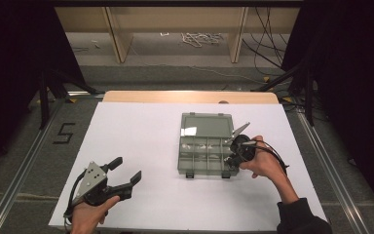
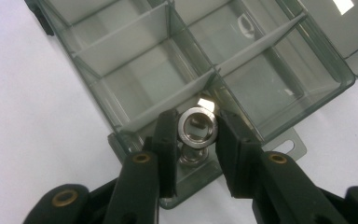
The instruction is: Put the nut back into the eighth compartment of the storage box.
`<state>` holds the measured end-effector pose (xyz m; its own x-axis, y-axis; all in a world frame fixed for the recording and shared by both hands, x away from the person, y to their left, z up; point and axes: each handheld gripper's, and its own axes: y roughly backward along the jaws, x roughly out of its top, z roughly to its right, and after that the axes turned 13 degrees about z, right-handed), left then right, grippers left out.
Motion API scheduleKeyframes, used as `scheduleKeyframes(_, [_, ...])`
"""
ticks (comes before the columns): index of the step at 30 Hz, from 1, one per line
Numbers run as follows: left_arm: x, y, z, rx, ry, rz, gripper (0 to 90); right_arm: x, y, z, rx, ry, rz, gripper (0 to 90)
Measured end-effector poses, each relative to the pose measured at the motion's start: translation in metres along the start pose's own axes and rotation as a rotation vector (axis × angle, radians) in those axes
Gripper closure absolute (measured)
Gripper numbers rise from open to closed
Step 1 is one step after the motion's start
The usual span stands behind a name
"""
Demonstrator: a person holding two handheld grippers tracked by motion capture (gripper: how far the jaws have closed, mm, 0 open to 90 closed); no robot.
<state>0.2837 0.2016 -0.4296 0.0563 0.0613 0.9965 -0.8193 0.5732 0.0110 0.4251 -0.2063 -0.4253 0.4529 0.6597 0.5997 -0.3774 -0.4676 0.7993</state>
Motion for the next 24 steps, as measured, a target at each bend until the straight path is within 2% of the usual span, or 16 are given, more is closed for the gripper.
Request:
scheduleKeyframes(3, [0.0, 0.0, 0.0, -0.002, -0.001, -0.005, 19.5, 0.001, 0.003, 0.0, 0.012, -0.027, 0.027, 65.4])
scheduleKeyframes(7, [0.0, -0.001, -0.001, 0.0, -0.001, -0.004, 19.5, 0.004, 0.011, 0.002, -0.003, -0.052, 0.072, 57.1])
scheduleKeyframes(10, [-0.001, -0.002, -0.001, -0.002, 0.002, 0.003, 19.5, 0.007, 0.018, 0.004, -0.033, -0.088, 0.139, 47.0])
scheduleKeyframes(12, [0.0, -0.002, -0.001, 0.001, -0.004, -0.005, 19.5, 0.008, 0.019, 0.008, -0.07, -0.112, 0.21, 39.9])
scheduleKeyframes(13, [-0.001, -0.002, 0.0, 0.0, -0.004, -0.005, 19.5, 0.008, 0.02, 0.009, -0.077, -0.118, 0.219, 37.8])
scheduleKeyframes(14, [-0.001, -0.002, 0.0, 0.0, -0.004, -0.005, 19.5, 0.008, 0.021, 0.009, -0.08, -0.145, 0.222, 35.6])
scheduleKeyframes(16, [0.0, -0.003, 0.001, 0.0, -0.004, -0.007, 19.5, 0.007, 0.022, 0.013, -0.096, -0.168, 0.27, 31.6])
scheduleKeyframes(19, [-0.001, -0.004, 0.0, -0.004, -0.007, -0.012, 19.5, 0.005, 0.019, 0.017, -0.125, -0.213, 0.388, 30.1])
scheduleKeyframes(20, [-0.002, -0.004, 0.001, -0.003, -0.007, -0.017, 19.5, 0.004, 0.02, 0.02, -0.115, -0.235, 0.399, 28.2])
scheduleKeyframes(21, [-0.002, -0.005, 0.001, -0.009, -0.01, -0.018, 19.5, 0.003, 0.017, 0.023, -0.126, -0.23, 0.442, 27.1])
scheduleKeyframes(23, [-0.002, -0.006, 0.001, -0.01, -0.01, -0.016, 19.5, 0.001, 0.017, 0.025, -0.113, -0.253, 0.435, 26.3])
scheduleKeyframes(24, [-0.002, -0.006, 0.002, -0.011, -0.008, -0.016, 19.5, 0.001, 0.018, 0.024, -0.107, -0.307, 0.42, 24.6])
